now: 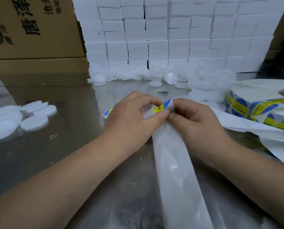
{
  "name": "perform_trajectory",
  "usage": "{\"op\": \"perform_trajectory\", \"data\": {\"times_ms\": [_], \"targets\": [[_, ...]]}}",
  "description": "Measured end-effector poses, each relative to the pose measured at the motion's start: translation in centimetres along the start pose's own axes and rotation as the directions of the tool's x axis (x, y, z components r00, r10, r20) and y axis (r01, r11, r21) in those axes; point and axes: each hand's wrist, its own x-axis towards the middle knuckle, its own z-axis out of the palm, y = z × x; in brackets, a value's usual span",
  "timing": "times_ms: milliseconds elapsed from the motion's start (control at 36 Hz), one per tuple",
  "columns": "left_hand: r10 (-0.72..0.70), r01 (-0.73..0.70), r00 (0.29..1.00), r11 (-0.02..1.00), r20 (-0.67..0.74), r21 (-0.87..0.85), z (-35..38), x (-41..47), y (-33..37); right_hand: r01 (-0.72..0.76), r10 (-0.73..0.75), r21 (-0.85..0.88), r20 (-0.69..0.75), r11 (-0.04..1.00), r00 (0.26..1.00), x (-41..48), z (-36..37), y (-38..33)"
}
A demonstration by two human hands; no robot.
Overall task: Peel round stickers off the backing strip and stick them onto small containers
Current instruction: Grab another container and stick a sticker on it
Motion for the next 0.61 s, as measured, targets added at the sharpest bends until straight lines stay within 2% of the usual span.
{"op": "perform_trajectory", "data": {"times_ms": [56,139,194,333,389,500,611], "targets": [[-0.073,0.072,0.997,0.992,-0.004,-0.105,0.0,0.1,0.0,0.015,-0.015,-0.027,-0.004,1.000,1.000,0.0,-0.1,0.0],[-0.209,0.195,0.978,0.921,-0.007,-0.338,-0.1,0.5,0.0,0.005,-0.006,-0.057,-0.013,0.998,1.000,0.0,-0.2,0.0],[-0.288,0.243,0.956,0.883,-0.053,-0.401,-0.3,0.9,-0.2,-0.006,0.006,-0.061,-0.006,0.998,1.000,-0.1,-0.2,-0.1],[-0.525,0.370,0.829,0.775,-0.195,-0.512,-0.8,2.0,-1.2,-0.014,0.016,0.056,-0.038,0.998,0.999,-0.1,0.0,-0.3],[-0.533,0.373,0.814,0.785,-0.233,-0.495,-1.0,2.1,-1.5,-0.003,0.007,0.041,-0.107,0.999,0.994,0.0,-0.2,-0.3],[-0.410,0.307,0.882,0.874,-0.232,-0.377,-0.9,1.5,-1.6,0.028,-0.041,-0.050,-0.280,0.998,0.959,0.2,-0.7,-0.1],[-0.309,0.237,0.920,0.929,-0.242,-0.286,-0.7,1.2,-1.3,0.101,-0.179,-0.280,-0.269,0.955,0.946,0.0,-0.9,-0.3]]}}
